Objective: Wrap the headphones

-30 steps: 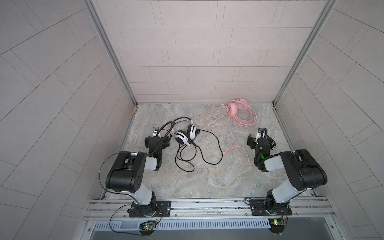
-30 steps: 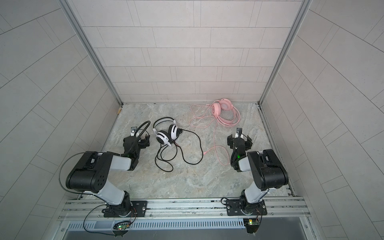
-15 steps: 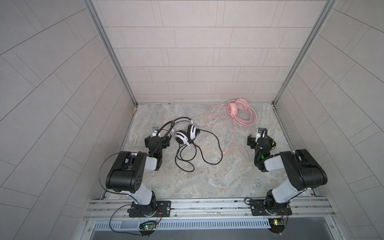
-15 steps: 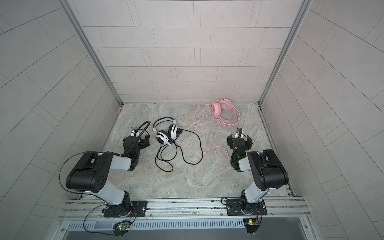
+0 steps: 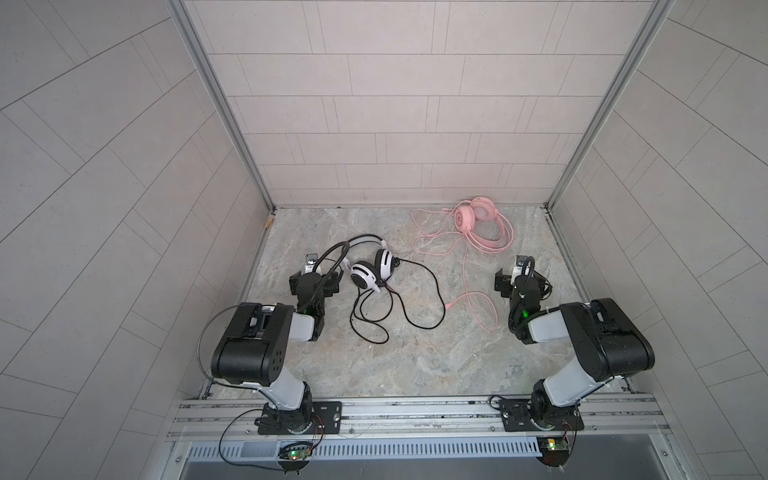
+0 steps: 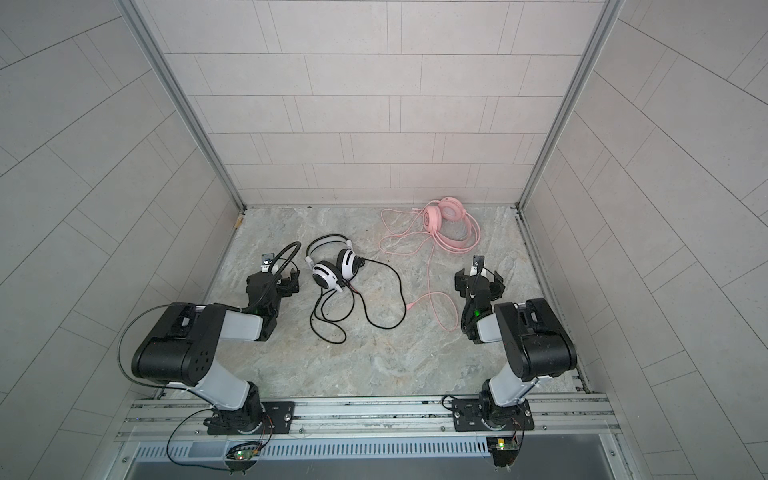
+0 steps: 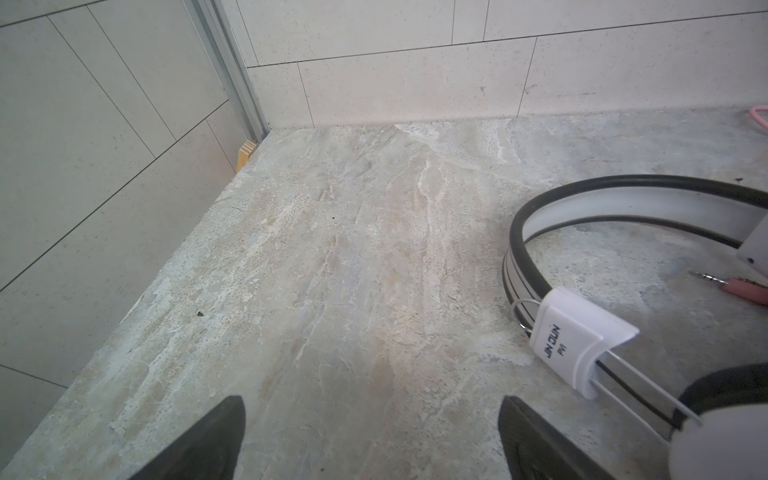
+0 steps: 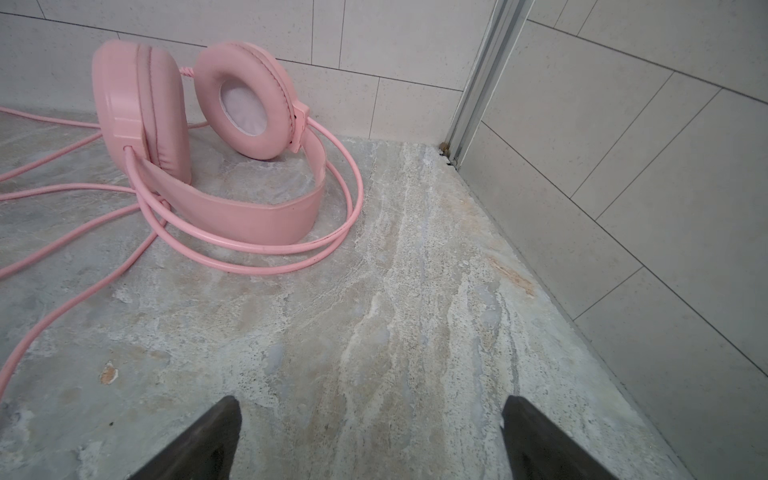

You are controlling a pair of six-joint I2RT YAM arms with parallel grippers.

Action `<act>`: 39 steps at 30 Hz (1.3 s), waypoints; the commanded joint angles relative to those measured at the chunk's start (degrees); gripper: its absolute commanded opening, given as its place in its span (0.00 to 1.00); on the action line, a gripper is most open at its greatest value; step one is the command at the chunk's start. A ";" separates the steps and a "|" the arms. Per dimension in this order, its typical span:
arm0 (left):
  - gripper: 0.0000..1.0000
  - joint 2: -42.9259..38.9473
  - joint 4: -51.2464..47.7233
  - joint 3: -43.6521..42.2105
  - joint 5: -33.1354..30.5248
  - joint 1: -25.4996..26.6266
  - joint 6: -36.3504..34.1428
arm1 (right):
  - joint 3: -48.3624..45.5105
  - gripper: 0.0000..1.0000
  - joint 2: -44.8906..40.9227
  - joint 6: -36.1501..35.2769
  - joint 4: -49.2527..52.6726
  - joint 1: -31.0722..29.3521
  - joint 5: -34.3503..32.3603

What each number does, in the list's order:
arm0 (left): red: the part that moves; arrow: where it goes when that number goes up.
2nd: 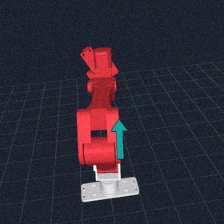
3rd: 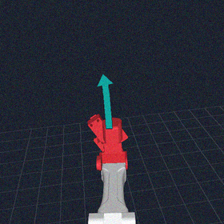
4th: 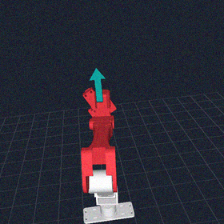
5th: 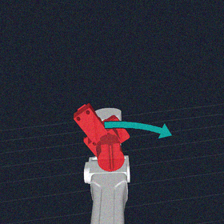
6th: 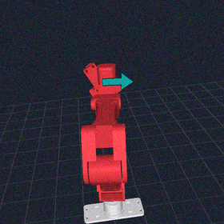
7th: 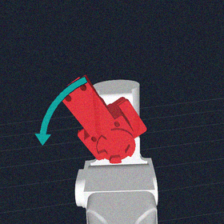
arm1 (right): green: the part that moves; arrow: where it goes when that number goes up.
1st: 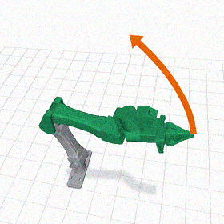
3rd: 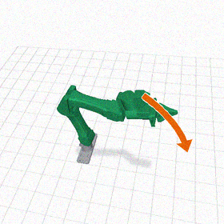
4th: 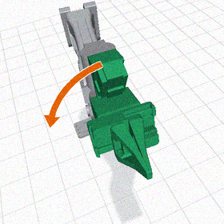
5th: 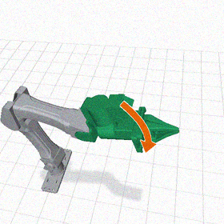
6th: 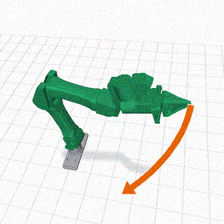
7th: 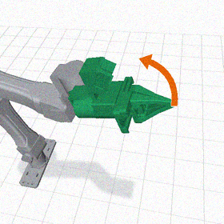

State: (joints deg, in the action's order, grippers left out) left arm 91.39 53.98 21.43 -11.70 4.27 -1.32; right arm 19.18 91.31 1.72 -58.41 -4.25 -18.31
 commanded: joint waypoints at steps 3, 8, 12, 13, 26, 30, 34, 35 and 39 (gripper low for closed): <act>1.00 -0.52 0.87 0.28 0.28 0.11 -0.09 | 0.47 0.99 -0.60 -0.32 -0.03 -0.44 -0.81; 1.00 -0.53 0.72 0.43 1.07 -0.29 0.07 | 0.42 0.99 -0.63 -0.22 -0.01 -0.41 -0.77; 1.00 -0.52 0.46 0.55 1.19 -0.32 0.18 | 0.43 0.99 -0.60 -0.27 -0.02 -0.45 -0.83; 1.00 -0.60 0.34 0.54 1.16 -0.38 0.19 | 0.51 0.99 -0.60 -0.28 0.10 -0.40 -0.78; 1.00 -0.52 0.54 0.45 1.09 -0.32 0.14 | -2.29 0.99 0.21 -3.29 -6.84 -3.53 -4.07; 1.00 -0.98 7.18 -3.48 6.54 -0.32 -1.59 | -4.97 0.99 1.33 -4.71 -14.10 -5.45 -7.88; 1.00 0.36 19.11 -9.54 10.78 -0.24 -3.42 | -7.58 0.99 1.50 -5.82 -19.77 -6.23 -7.86; 1.00 0.21 19.15 -9.57 10.29 -0.23 -3.51 | -8.05 1.00 0.47 -5.92 -20.12 -6.29 -8.10; 1.00 -4.77 16.37 -10.12 5.66 0.80 -3.04 | -9.18 1.00 -13.84 -12.65 -11.95 -14.41 -16.42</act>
State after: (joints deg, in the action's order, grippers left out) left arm 90.50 66.54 11.68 -4.54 4.67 -3.88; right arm 9.80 85.52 -5.80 -71.72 -15.05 -29.61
